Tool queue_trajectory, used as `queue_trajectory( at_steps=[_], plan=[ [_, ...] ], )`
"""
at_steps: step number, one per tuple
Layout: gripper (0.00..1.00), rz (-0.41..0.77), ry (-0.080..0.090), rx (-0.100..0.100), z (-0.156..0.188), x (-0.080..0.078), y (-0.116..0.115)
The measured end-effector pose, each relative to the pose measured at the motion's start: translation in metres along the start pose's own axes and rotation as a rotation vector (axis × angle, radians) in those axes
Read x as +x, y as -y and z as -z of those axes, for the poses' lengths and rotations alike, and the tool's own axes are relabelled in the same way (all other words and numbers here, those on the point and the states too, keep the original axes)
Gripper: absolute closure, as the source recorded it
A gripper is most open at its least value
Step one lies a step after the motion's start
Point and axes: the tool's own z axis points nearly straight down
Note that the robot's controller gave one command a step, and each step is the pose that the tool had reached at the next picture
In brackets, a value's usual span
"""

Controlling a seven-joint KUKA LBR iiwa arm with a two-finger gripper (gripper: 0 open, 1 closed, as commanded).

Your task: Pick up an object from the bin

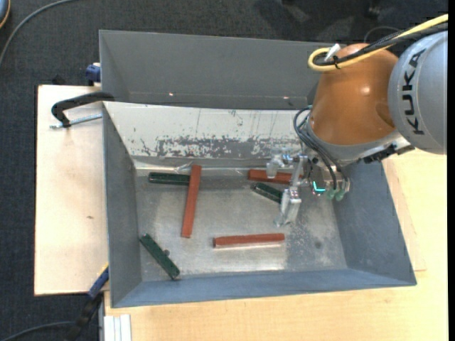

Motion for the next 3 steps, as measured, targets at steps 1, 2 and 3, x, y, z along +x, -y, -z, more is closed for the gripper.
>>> queue_trajectory(
  at_steps=[1, 2, 3],
  plan=[
    [1.00, 0.000, 0.008, 0.000, 0.004, -0.002, 0.000],
    [0.00, 0.000, 0.008, 0.000, 0.004, -0.002, 0.000],
    [0.00, 0.251, 0.001, -0.001, -0.103, 0.015, -0.045]
  ],
)
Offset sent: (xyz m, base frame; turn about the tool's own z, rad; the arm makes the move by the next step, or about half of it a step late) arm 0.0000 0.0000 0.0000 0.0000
